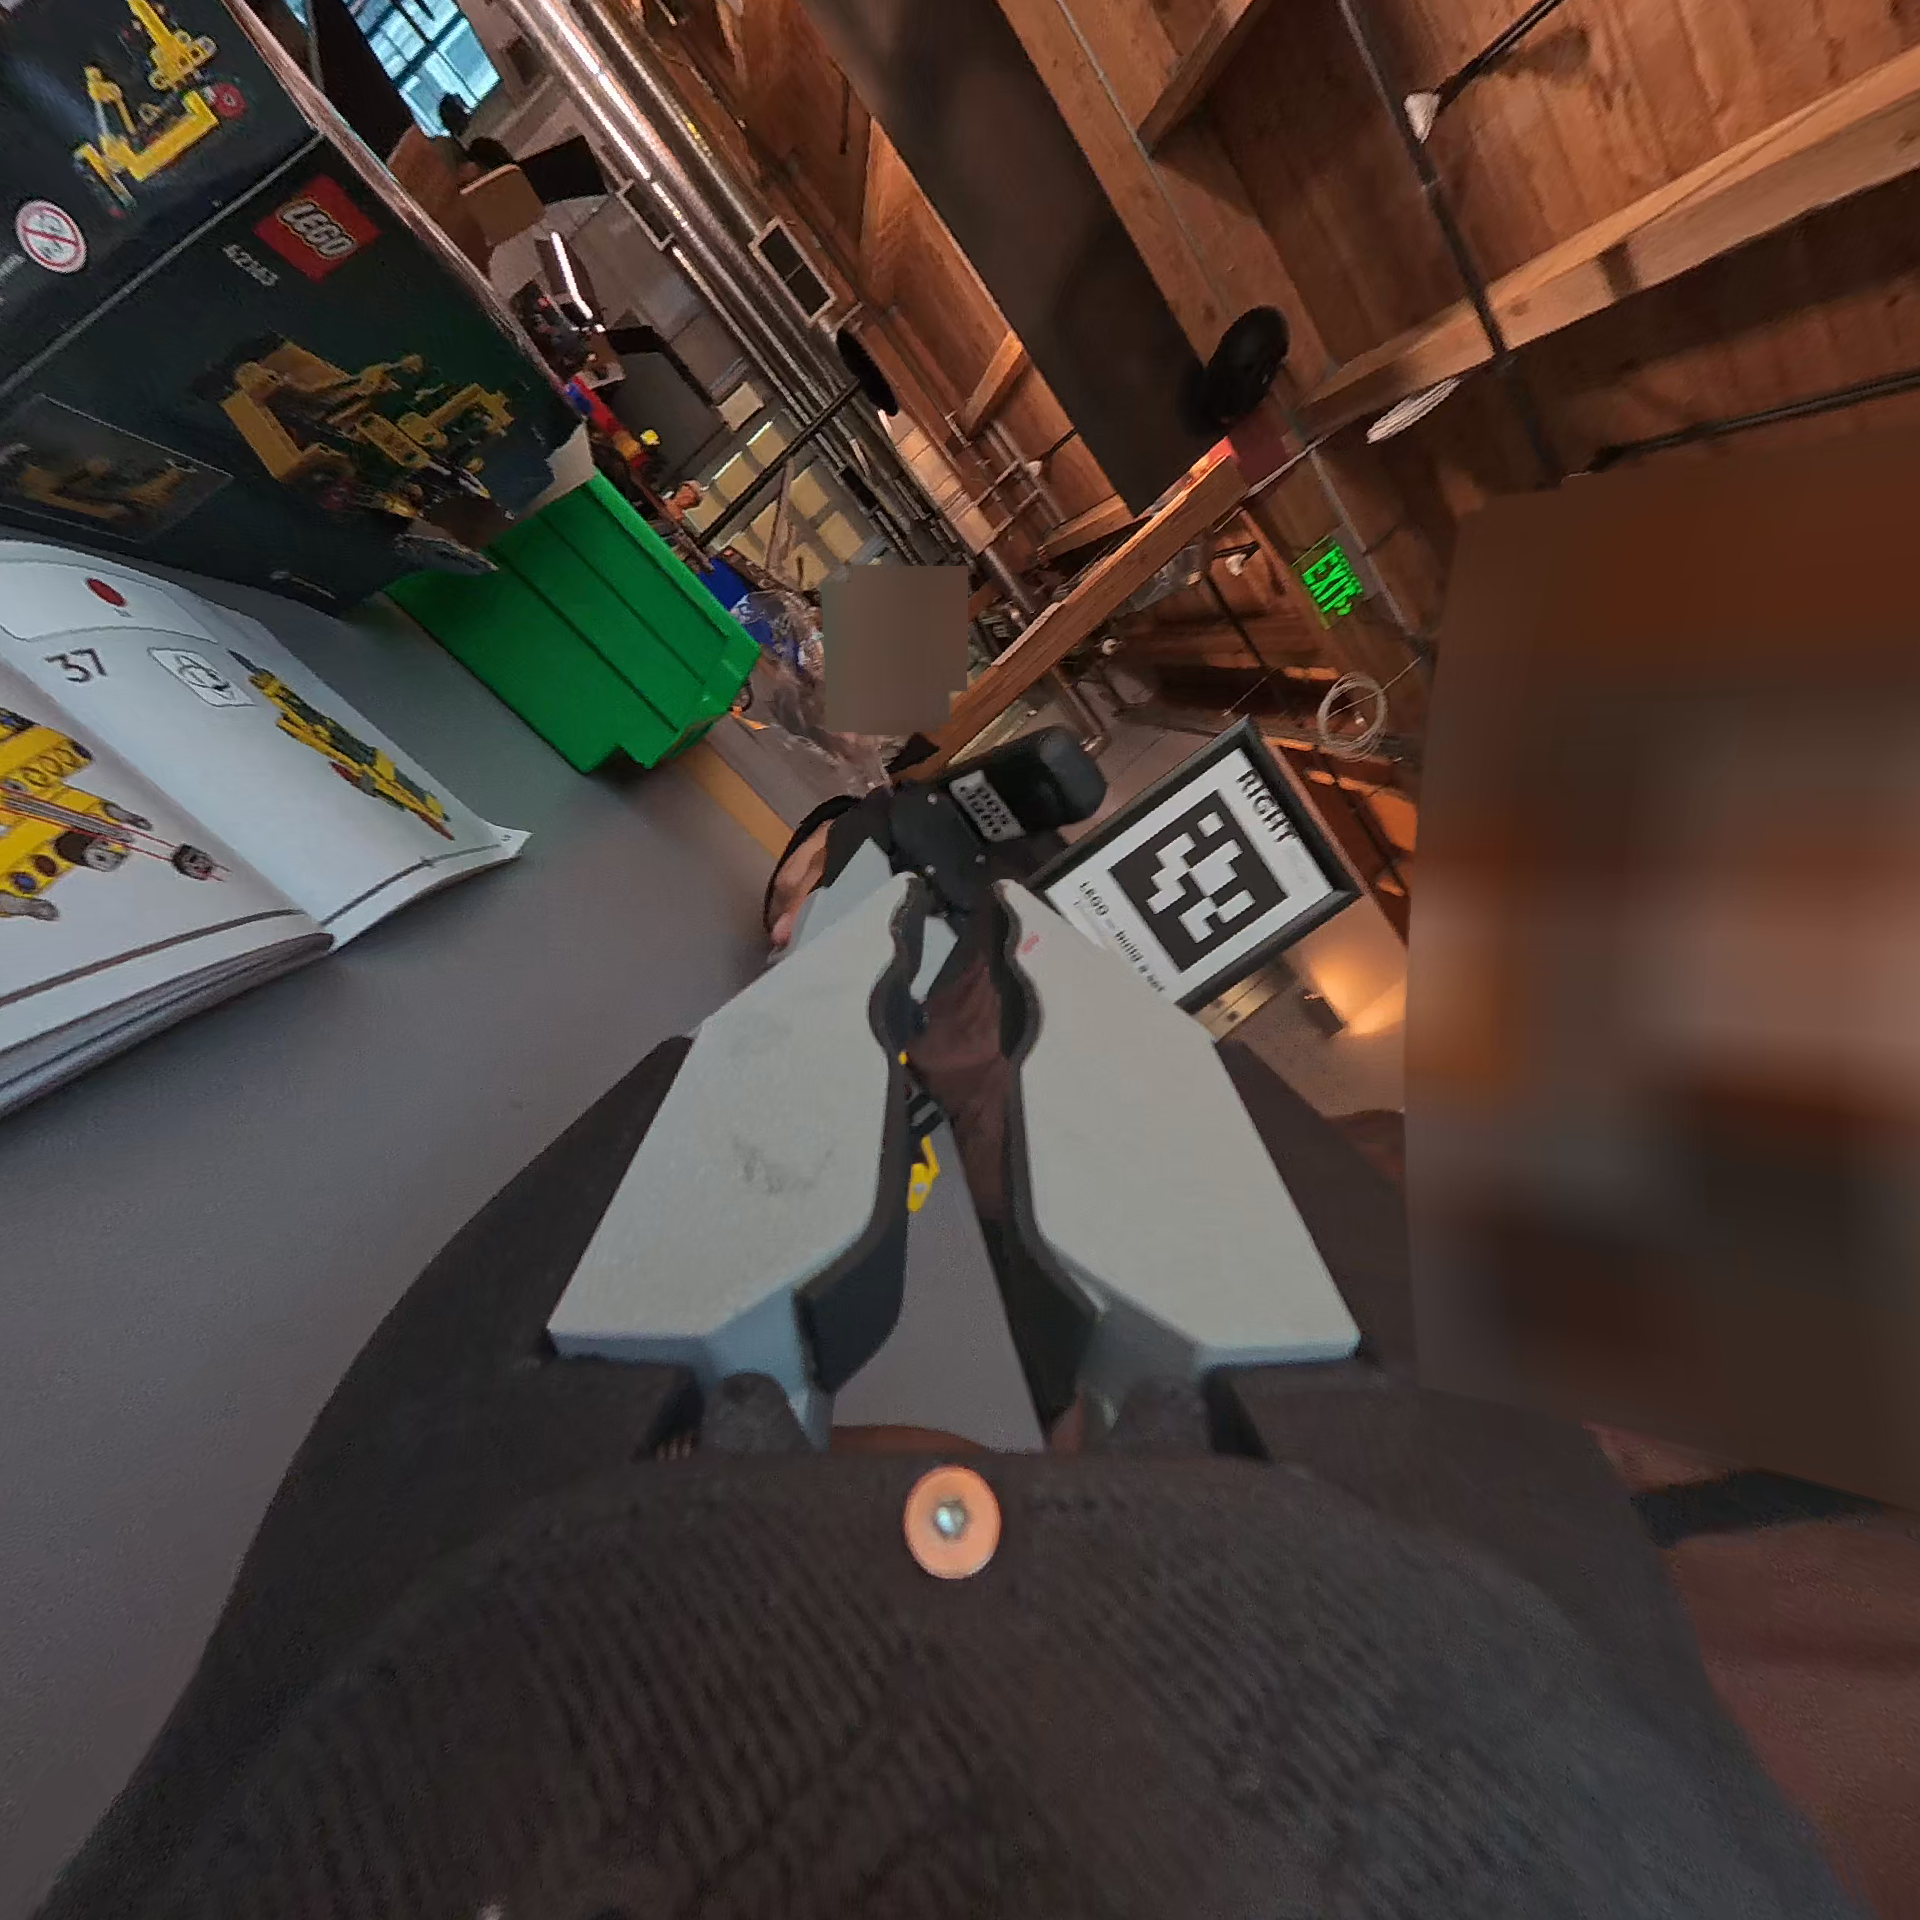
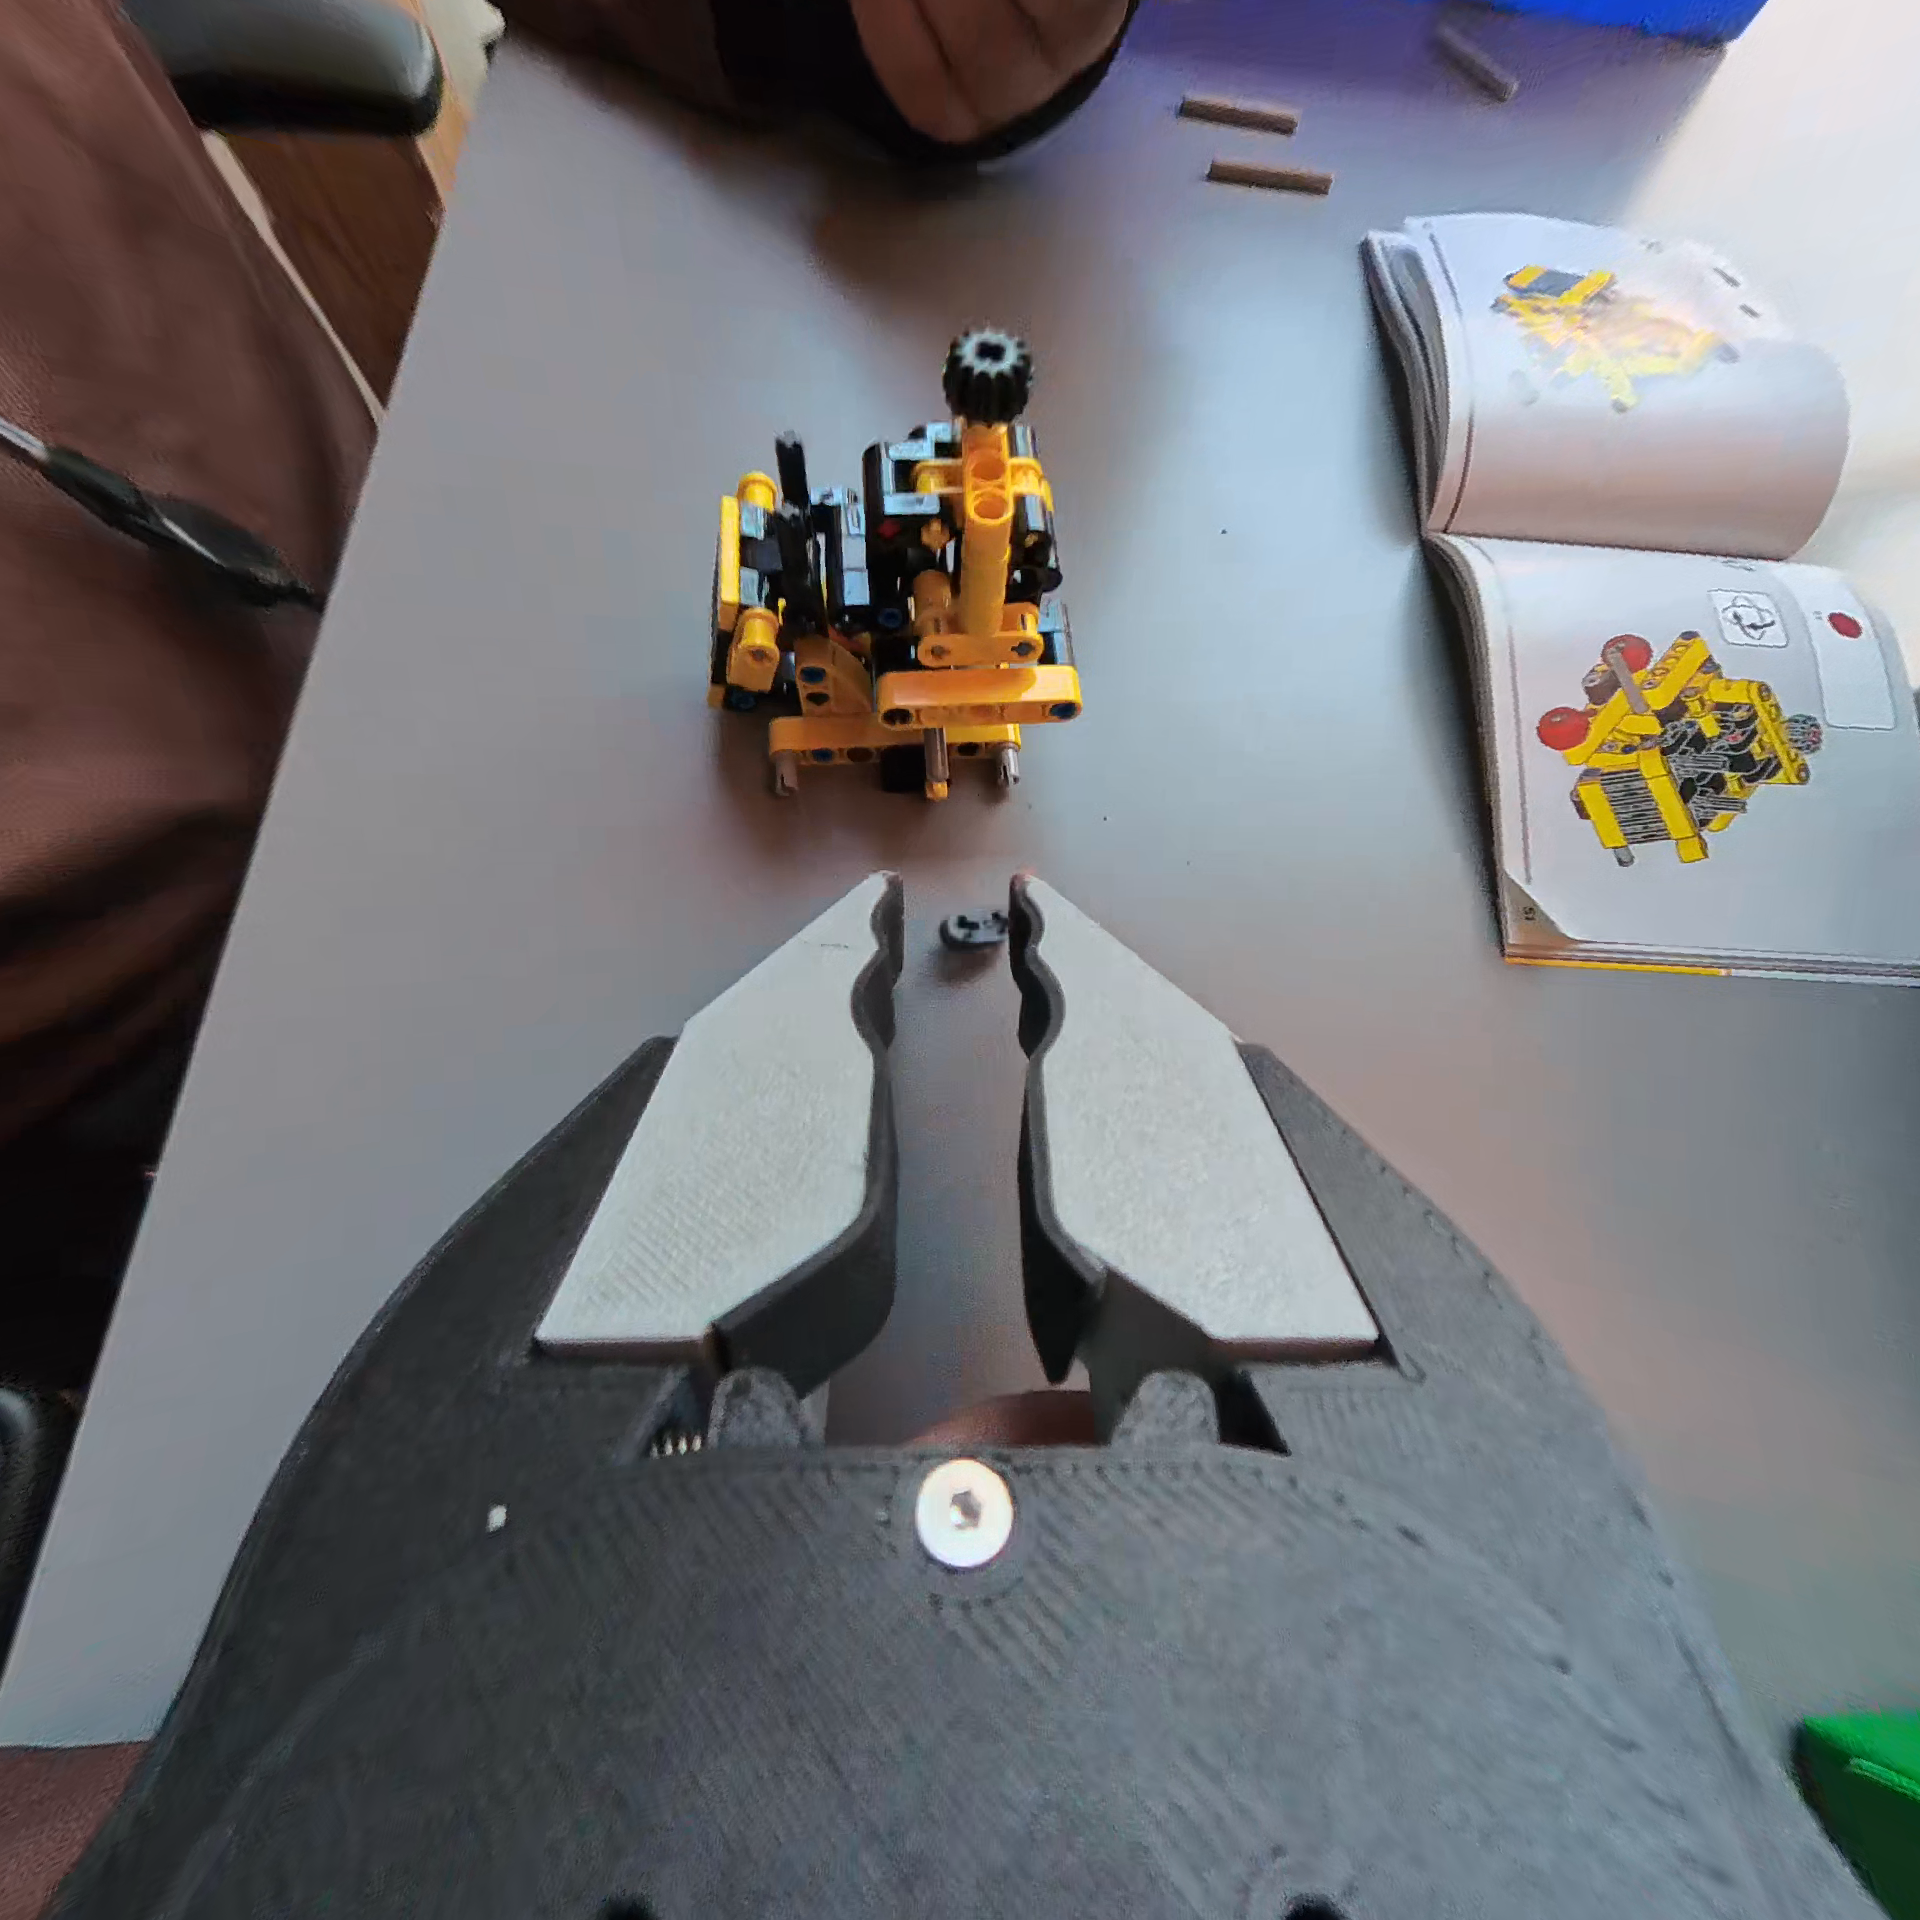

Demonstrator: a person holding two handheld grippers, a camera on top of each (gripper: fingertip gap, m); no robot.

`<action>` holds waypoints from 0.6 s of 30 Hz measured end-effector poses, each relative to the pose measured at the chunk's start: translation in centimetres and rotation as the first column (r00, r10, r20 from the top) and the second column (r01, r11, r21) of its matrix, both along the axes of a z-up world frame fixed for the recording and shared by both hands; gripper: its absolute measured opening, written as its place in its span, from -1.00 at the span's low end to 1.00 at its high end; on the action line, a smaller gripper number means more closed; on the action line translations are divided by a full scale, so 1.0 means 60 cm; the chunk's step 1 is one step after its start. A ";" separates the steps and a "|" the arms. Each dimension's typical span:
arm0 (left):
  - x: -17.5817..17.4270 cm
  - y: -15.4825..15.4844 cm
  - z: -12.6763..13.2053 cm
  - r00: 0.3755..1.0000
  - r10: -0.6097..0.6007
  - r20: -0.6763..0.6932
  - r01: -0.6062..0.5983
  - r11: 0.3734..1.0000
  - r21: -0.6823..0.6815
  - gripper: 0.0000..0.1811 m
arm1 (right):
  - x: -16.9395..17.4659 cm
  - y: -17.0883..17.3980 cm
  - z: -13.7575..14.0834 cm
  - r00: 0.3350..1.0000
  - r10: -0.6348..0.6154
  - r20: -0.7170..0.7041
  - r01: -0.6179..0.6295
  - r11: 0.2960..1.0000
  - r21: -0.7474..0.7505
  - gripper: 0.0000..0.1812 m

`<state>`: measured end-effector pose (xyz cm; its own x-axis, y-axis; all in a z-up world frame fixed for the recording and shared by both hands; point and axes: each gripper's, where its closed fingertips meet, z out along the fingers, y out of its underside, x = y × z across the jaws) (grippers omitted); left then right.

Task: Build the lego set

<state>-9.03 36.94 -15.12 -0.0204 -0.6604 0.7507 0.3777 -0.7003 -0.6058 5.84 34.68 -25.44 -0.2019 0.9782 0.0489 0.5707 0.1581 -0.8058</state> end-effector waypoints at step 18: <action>0.001 0.004 -0.025 0.887 0.290 -0.359 -0.132 0.905 0.405 -0.85 | 0.040 0.107 0.142 0.755 -0.406 -0.515 0.293 0.911 -0.289 -0.78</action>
